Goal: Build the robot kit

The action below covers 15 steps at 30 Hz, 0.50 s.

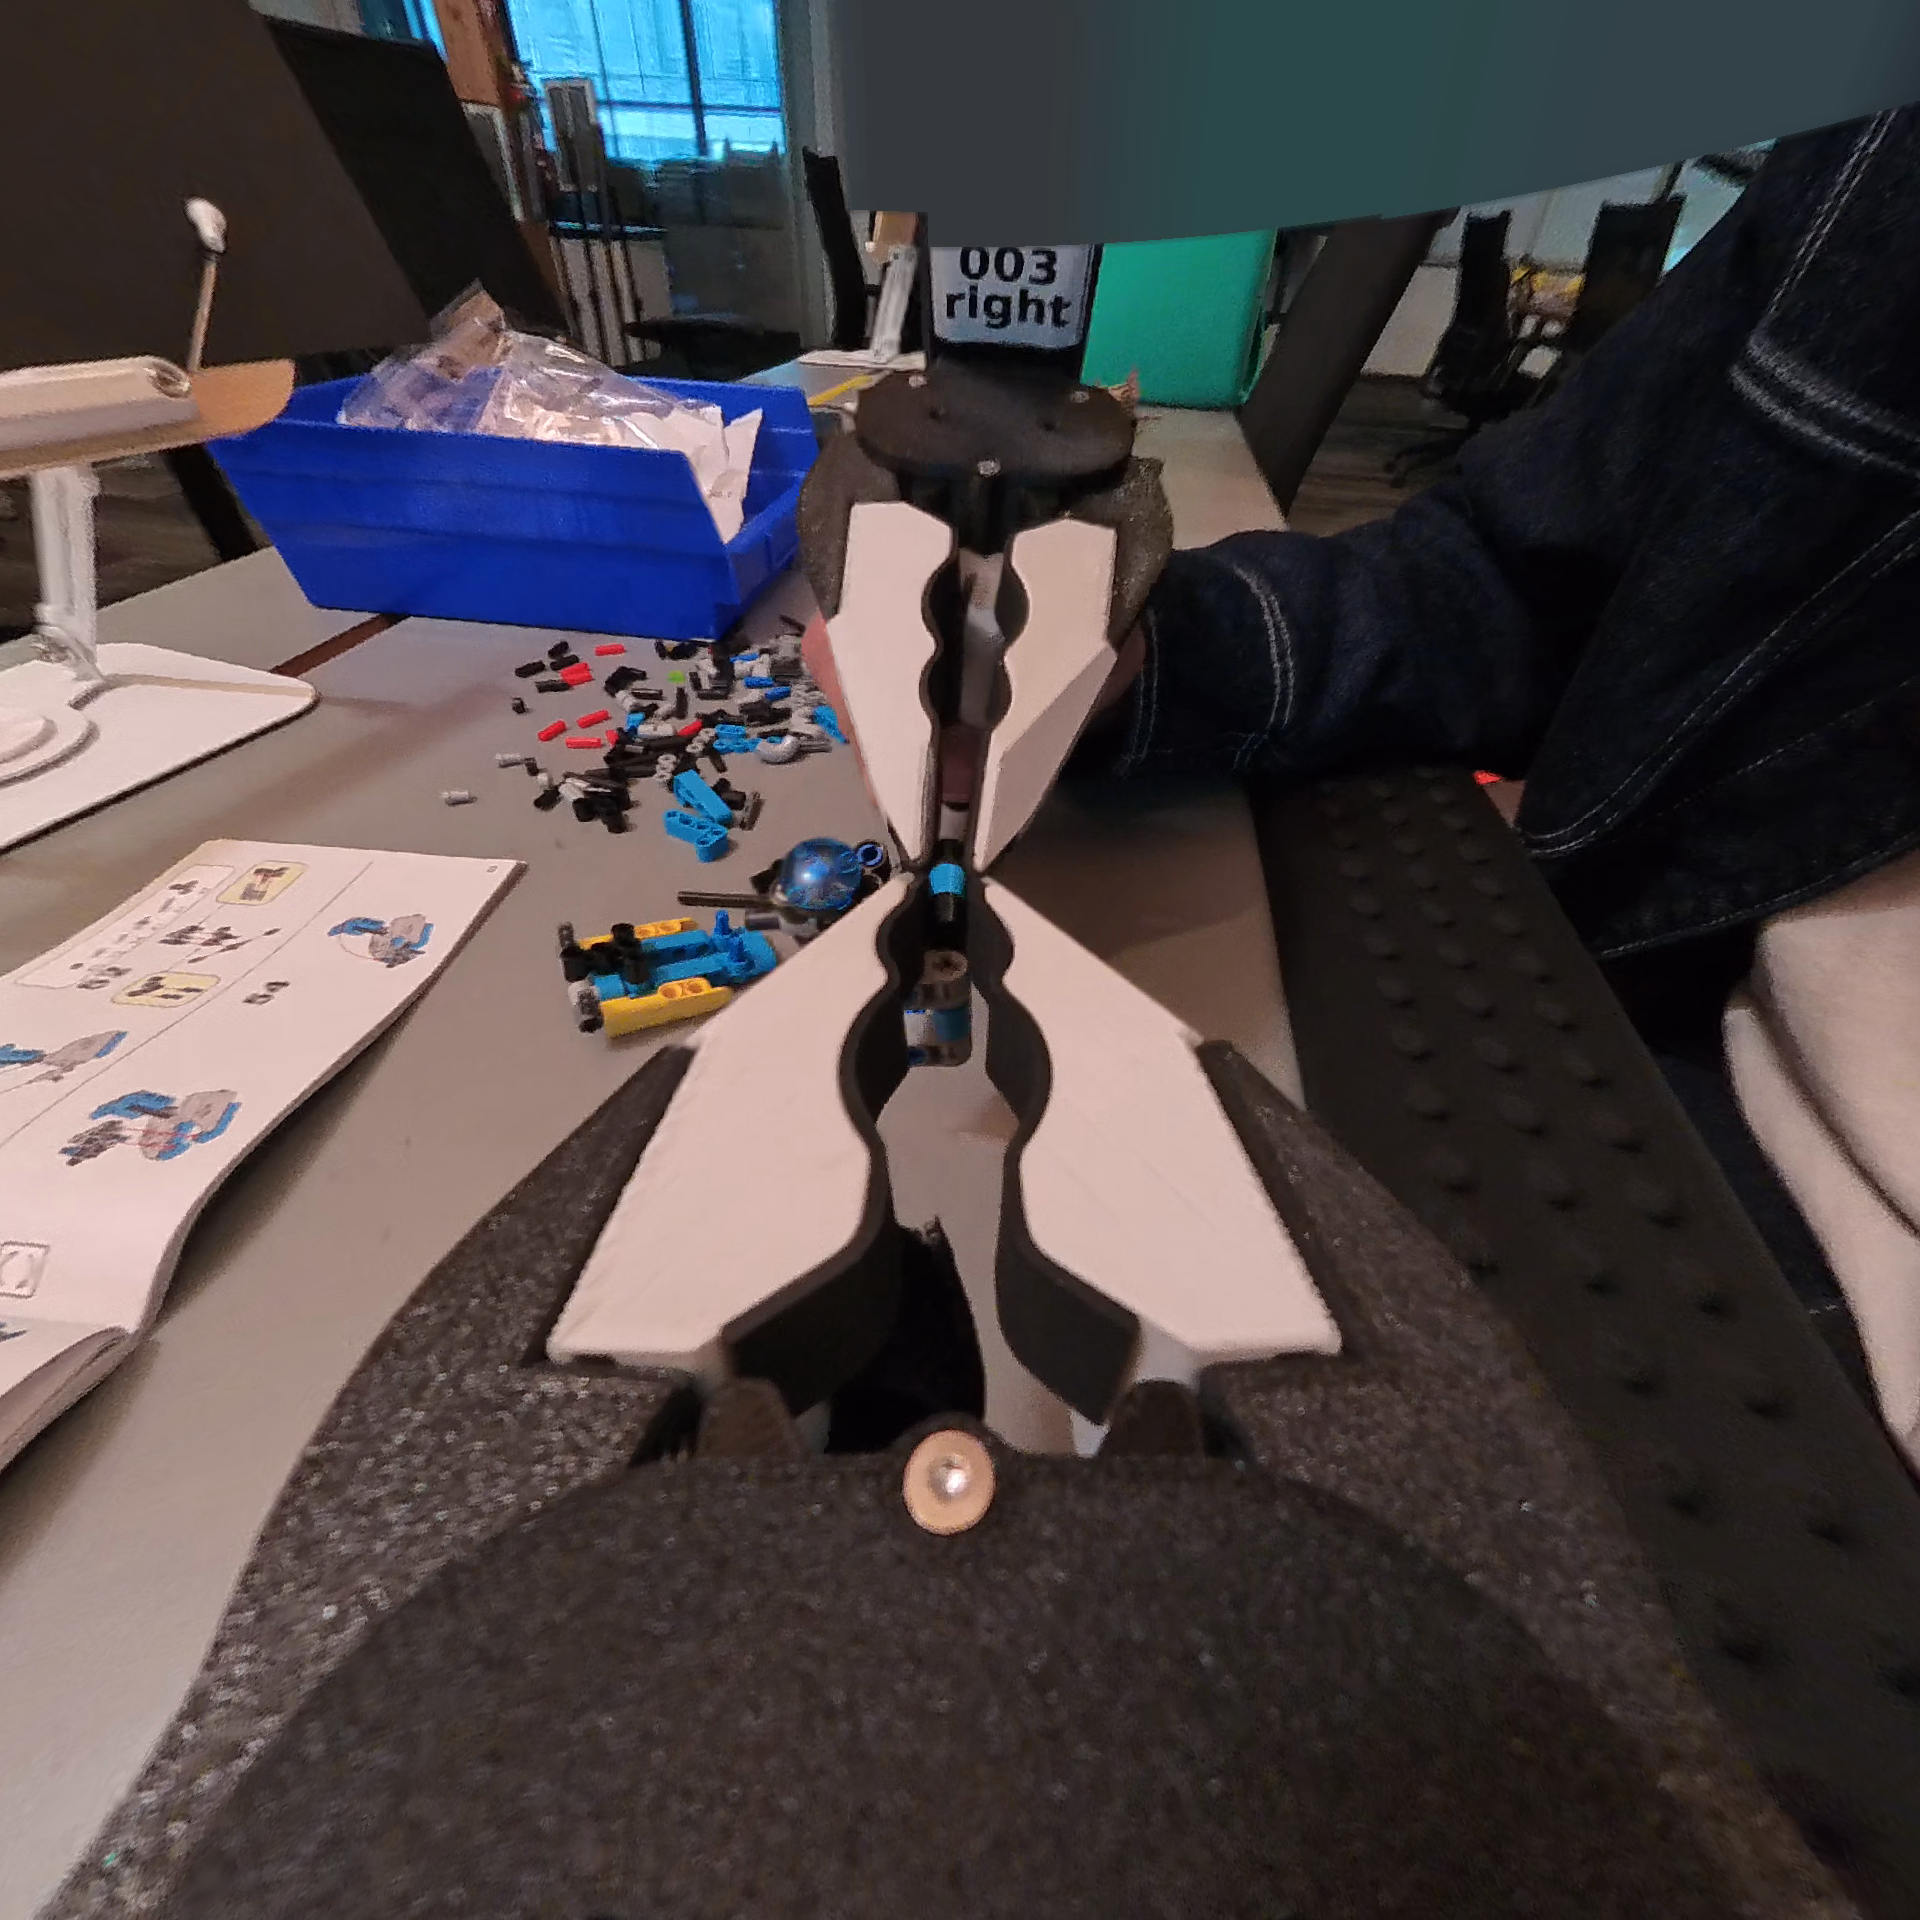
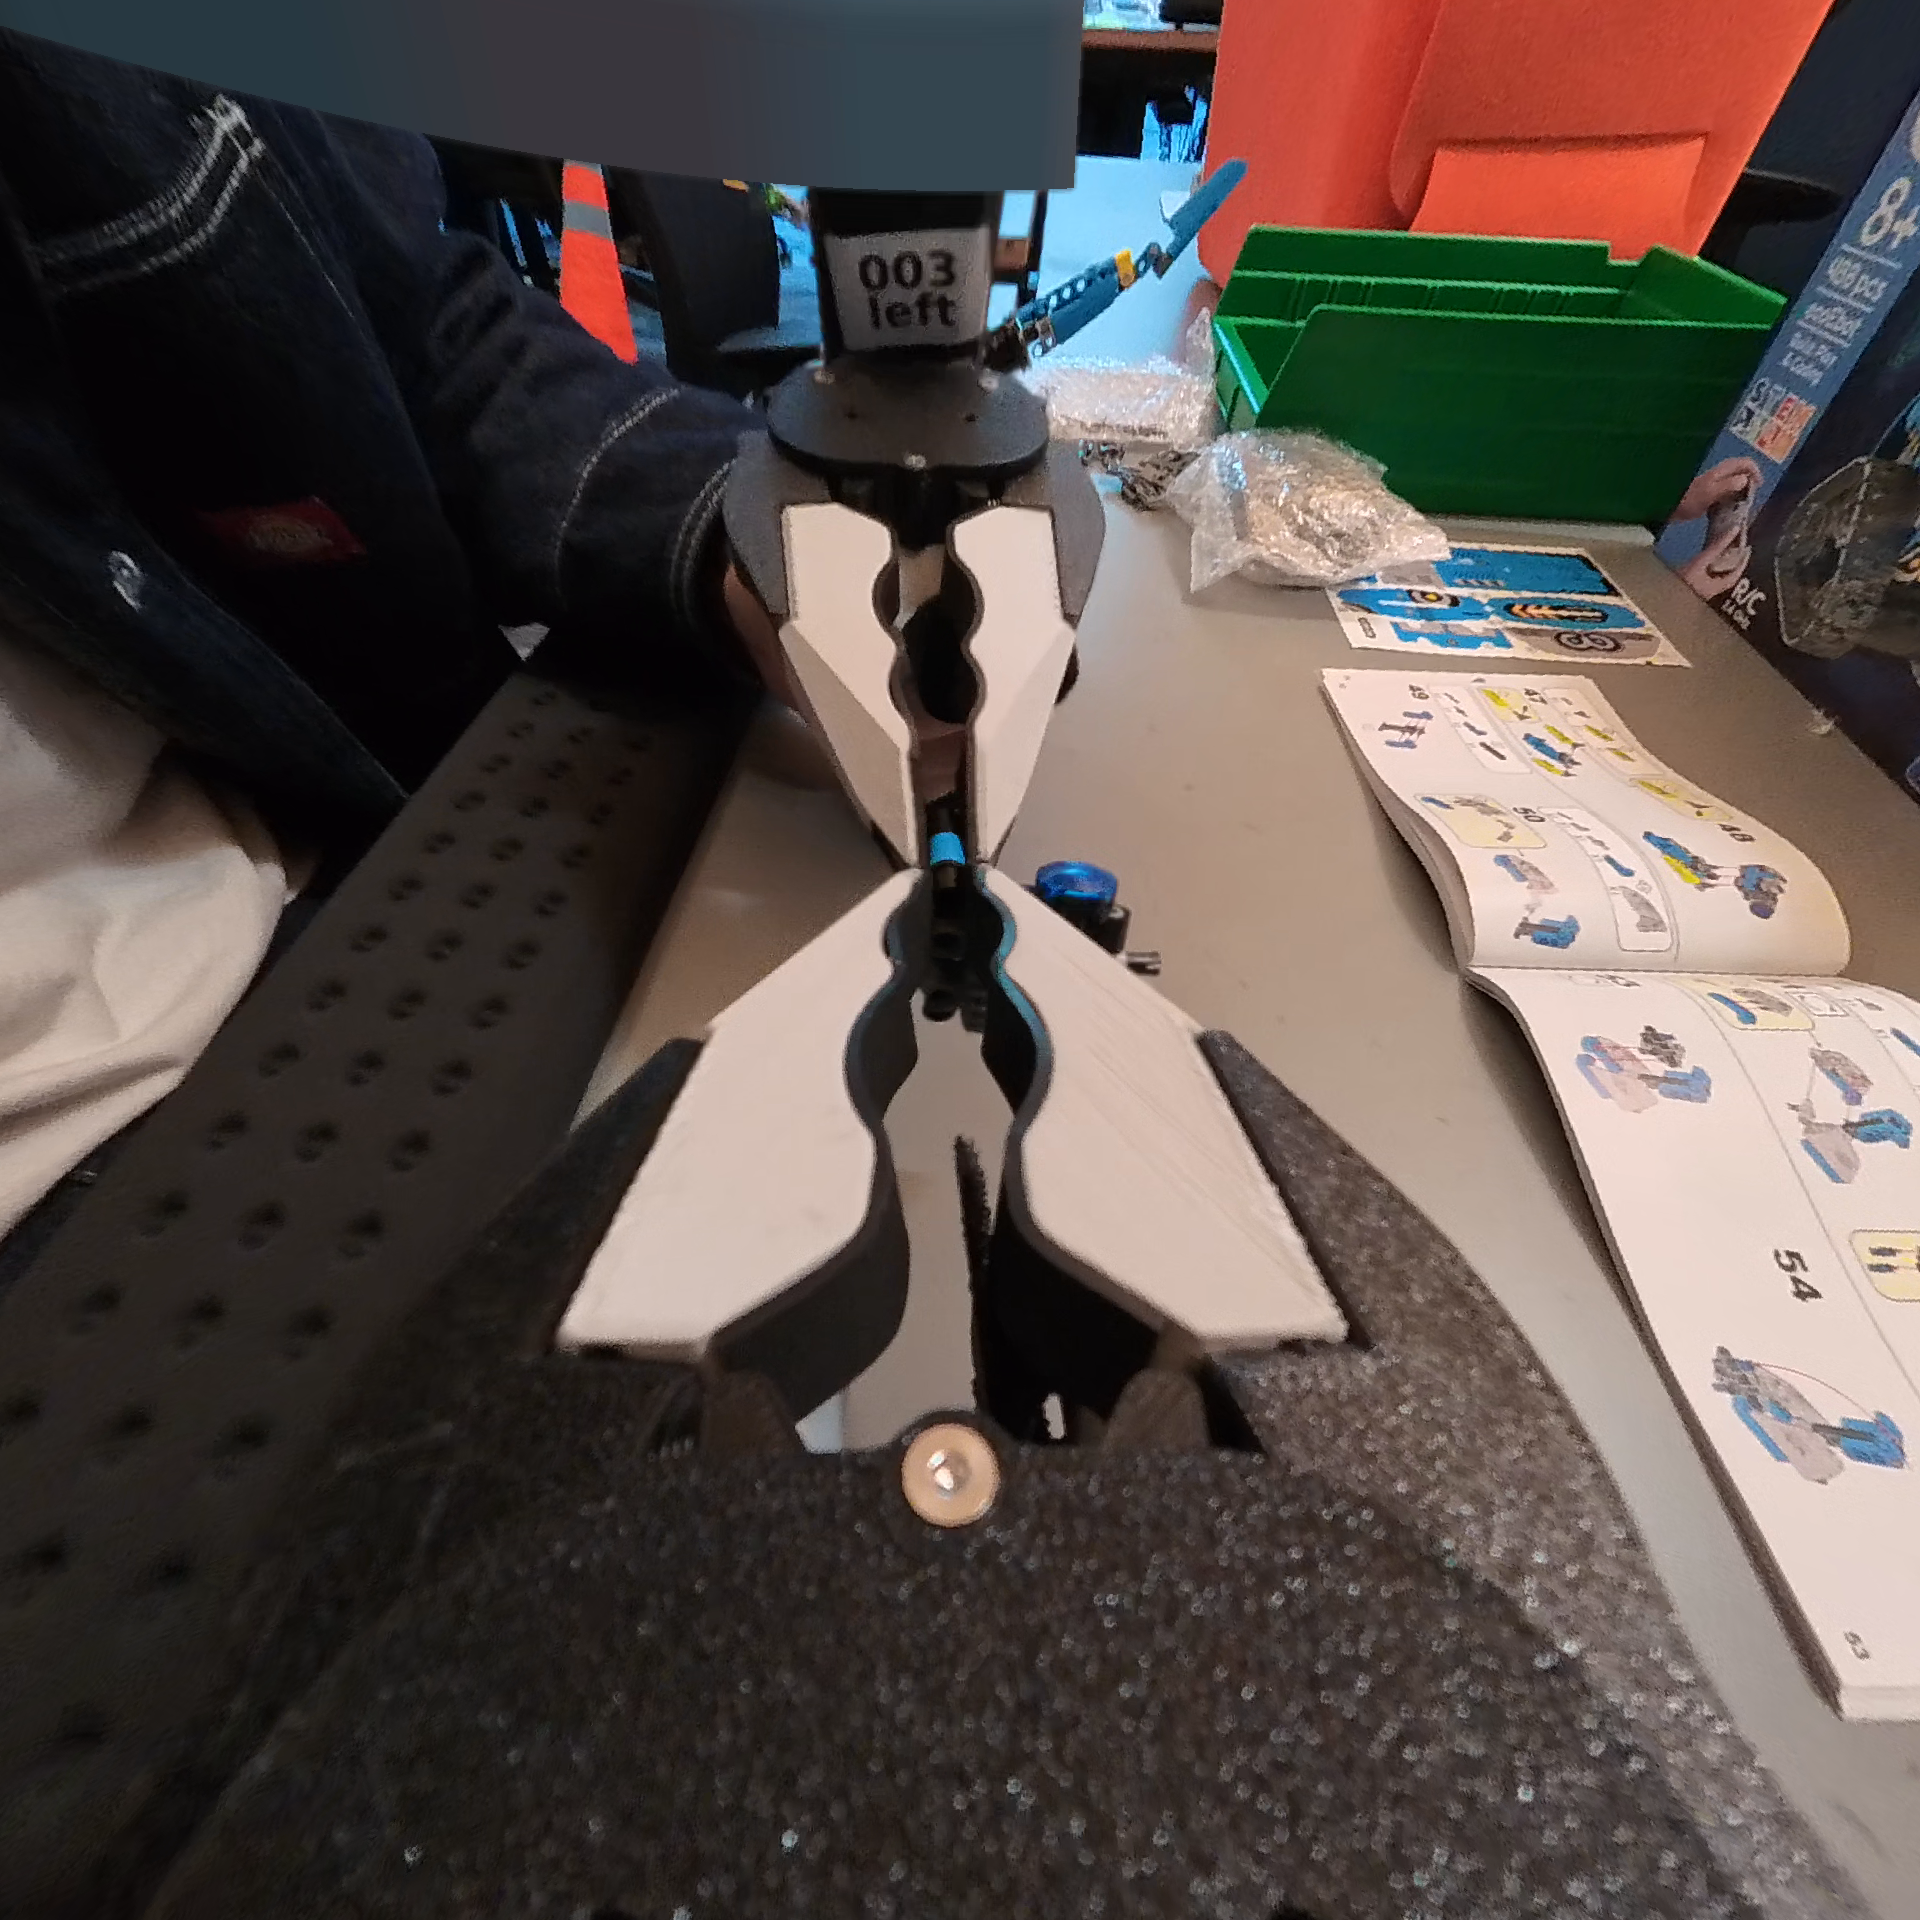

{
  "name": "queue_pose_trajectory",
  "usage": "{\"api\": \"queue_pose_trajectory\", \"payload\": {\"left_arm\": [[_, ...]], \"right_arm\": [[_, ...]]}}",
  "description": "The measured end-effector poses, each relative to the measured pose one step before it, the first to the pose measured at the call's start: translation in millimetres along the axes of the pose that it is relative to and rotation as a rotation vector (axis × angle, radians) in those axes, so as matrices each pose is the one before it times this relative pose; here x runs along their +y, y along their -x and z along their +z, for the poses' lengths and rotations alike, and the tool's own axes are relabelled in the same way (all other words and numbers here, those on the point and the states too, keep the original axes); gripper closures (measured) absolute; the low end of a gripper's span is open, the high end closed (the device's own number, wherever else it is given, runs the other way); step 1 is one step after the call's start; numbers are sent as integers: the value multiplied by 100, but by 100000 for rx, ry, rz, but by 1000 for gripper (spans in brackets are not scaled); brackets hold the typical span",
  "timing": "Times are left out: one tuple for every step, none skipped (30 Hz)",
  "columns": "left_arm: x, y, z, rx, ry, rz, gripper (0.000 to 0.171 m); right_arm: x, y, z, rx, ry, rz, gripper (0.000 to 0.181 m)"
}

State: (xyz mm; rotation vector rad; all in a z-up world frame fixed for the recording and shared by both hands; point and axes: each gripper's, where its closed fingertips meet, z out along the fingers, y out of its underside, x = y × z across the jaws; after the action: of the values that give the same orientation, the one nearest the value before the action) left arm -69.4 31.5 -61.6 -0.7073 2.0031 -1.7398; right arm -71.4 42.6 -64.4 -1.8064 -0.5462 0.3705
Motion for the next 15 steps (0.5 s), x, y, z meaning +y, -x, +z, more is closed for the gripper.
{"api": "queue_pose_trajectory", "payload": {"left_arm": [[-311,-99,-89,-288,-1294,326,165],[-275,-106,-61,273,-1026,18,166],[-174,-64,-60,683,-675,-552,166],[-123,-49,-64,1066,-908,-1893,166],[53,-29,-23,673,-220,-1588,166],[215,34,5,198,841,-269,166],[63,24,-24,-41,239,-55,166],[-60,-13,-23,315,-359,-560,166],[80,9,26,-153,535,281,166],[57,-17,22,-418,524,1147,165],[-1,-62,-10,288,-25,-80,165],[57,18,5,14,84,-595,166],[53,-5,43,46,224,-136,166],[25,9,18,18,64,-4,166],[-5,15,-5,-38,-40,57,166]], "right_arm": [[-370,107,-97,-1292,-2398,1401,177],[-274,129,-102,-1238,-1389,716,177],[-137,-3,-18,-115,-742,200,177],[-154,119,-2,-1542,-1383,2127,177],[43,-11,22,-522,-398,971,177],[246,33,64,-251,1208,-95,177],[64,-80,39,757,86,-500,177],[-143,20,-11,-29,-514,265,177],[156,-1,-3,80,1345,-629,177],[34,-21,-16,470,135,-669,177],[-29,149,7,-1350,-429,1582,177],[77,-79,21,387,257,-395,177],[69,18,-20,-253,356,-236,177],[55,-18,-20,-96,94,559,177],[-30,-22,-2,316,-262,-242,177]]}}
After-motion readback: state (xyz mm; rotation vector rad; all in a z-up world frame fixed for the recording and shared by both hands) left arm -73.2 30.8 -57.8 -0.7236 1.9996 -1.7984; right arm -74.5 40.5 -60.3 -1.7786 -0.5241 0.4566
